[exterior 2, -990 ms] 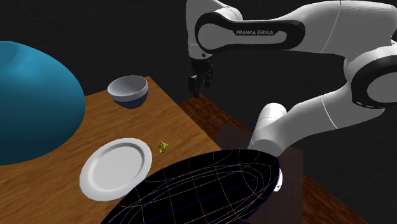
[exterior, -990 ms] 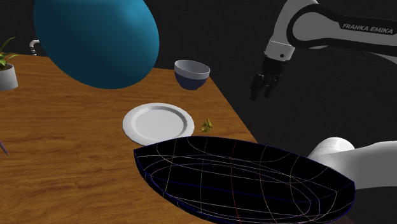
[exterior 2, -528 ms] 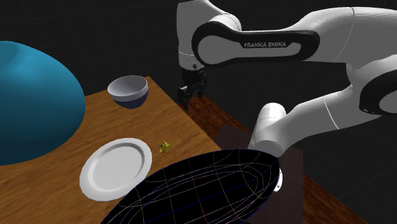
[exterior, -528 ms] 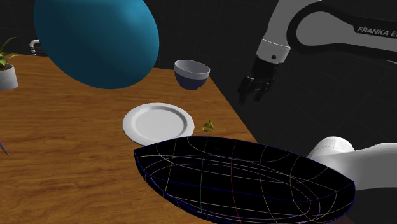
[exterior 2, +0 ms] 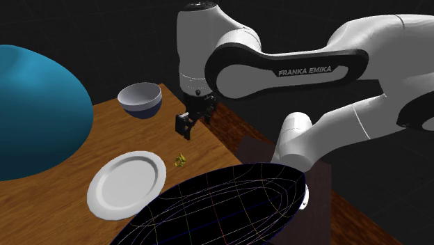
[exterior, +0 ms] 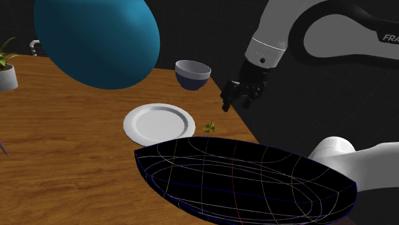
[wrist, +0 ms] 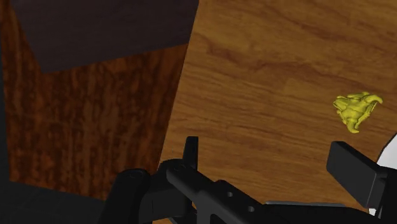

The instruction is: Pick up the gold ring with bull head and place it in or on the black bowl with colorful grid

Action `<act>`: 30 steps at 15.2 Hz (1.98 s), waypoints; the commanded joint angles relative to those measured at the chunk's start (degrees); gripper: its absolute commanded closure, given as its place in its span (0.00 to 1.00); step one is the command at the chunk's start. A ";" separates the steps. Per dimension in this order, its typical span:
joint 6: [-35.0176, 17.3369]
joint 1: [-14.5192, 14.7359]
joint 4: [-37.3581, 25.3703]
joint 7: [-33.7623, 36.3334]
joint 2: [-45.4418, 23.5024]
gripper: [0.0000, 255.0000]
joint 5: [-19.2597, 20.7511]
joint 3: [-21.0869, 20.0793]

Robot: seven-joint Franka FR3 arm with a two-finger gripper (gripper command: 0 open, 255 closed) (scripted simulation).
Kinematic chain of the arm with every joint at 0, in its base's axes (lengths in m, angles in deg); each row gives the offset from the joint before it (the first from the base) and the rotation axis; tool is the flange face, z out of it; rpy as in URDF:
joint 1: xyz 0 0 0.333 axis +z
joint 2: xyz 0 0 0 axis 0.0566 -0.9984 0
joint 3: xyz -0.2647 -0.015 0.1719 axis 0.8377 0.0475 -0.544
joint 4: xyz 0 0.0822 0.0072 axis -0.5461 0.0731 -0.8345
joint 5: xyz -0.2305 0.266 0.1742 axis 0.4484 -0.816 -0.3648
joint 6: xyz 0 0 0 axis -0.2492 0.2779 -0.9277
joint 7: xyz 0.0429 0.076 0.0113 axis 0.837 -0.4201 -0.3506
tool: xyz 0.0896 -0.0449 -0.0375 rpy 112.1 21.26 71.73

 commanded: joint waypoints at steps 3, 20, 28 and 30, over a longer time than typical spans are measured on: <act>-2.71 -0.04 -3.64 7.51 -3.27 0.00 -1.80 -6.42; -10.80 -0.74 -1.87 13.25 -7.18 0.00 -2.92 -13.02; -10.79 -0.74 -1.88 13.24 -7.18 1.00 -2.92 -13.02; -10.79 -0.74 -1.88 13.24 -7.18 1.00 -2.92 -13.02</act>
